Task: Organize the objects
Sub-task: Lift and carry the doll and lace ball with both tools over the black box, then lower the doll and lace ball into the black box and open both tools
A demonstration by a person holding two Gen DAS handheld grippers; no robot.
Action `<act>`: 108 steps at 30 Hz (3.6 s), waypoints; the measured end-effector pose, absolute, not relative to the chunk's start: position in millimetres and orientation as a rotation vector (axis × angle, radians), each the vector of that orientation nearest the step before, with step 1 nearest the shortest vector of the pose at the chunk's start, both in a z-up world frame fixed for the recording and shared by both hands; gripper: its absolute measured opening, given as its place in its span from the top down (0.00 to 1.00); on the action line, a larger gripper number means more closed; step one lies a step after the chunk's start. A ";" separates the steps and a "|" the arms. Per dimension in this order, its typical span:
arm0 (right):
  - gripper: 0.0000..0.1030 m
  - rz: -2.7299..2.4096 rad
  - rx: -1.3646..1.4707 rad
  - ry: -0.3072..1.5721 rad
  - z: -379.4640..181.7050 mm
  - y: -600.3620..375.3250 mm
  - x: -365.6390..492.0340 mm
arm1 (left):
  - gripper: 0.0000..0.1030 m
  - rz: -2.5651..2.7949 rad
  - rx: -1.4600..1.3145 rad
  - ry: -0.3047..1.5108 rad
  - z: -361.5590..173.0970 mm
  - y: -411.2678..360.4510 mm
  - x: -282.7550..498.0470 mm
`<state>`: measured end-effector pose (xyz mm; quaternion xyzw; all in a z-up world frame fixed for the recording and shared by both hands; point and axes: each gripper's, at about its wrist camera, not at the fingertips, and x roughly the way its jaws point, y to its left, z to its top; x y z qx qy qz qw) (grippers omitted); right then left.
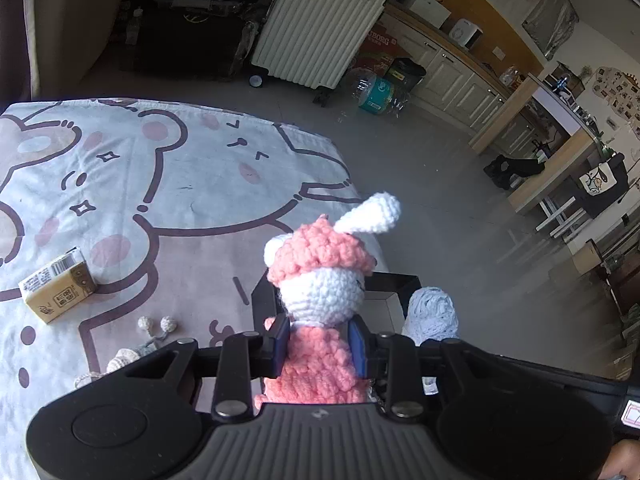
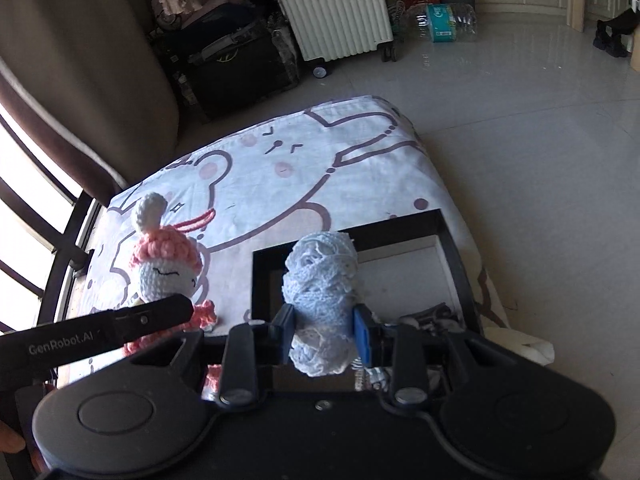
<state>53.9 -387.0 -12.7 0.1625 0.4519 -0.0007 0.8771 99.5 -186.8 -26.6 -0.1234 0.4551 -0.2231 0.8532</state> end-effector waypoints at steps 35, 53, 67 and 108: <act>0.69 -0.082 0.383 0.989 -39.7 -414.5 56.5 | 0.67 -0.433 -0.281 1.121 -97.2 -223.1 96.9; 0.69 -0.067 0.367 1.000 -41.1 -407.5 59.8 | 0.61 -0.443 -0.261 1.088 -83.2 -212.1 100.8; 0.68 0.118 0.275 1.150 -56.4 -357.1 70.4 | 0.57 -0.351 -0.306 1.100 -83.3 -179.9 112.7; 0.68 -0.232 -0.034 1.024 -112.4 -393.8 123.6 | 0.57 -0.381 -0.202 1.086 -93.5 -138.5 126.9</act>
